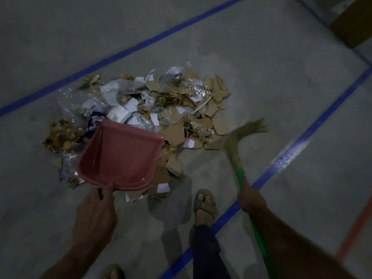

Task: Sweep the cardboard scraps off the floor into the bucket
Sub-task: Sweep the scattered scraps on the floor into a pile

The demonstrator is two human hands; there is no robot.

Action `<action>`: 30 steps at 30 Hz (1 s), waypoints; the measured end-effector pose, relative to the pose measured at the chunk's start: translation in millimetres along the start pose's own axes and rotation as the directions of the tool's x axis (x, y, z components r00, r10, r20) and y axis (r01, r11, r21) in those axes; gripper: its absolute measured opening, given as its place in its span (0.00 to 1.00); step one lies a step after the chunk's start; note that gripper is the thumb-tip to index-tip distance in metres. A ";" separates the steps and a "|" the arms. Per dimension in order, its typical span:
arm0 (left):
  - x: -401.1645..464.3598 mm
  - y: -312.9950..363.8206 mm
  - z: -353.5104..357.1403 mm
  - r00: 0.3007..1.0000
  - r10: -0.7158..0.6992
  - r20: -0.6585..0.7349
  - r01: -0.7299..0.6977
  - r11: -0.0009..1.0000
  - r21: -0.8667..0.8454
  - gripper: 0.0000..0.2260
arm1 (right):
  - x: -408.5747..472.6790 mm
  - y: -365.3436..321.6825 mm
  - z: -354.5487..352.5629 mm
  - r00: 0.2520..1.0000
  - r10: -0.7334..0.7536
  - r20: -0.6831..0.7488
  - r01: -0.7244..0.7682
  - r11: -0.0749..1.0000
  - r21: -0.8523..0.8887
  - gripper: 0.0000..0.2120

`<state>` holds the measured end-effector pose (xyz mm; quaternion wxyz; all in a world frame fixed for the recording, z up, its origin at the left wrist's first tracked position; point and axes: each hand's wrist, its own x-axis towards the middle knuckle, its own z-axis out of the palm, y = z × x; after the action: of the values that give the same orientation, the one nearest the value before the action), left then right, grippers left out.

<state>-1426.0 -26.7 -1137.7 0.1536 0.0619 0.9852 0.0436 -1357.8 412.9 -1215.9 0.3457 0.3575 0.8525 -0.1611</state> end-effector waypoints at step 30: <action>112.3 127.0 -74.3 0.999 -0.005 -0.041 0.002 0.998 -0.067 0.22 | -71.1 82.6 -117.7 0.910 -0.395 -0.125 0.383 0.917 -0.109 0.49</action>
<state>-1541.2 109.1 -1087.2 0.1355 0.0539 0.9863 0.0775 -1318.2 496.2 -1084.5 0.2583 0.1766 0.9353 -0.1654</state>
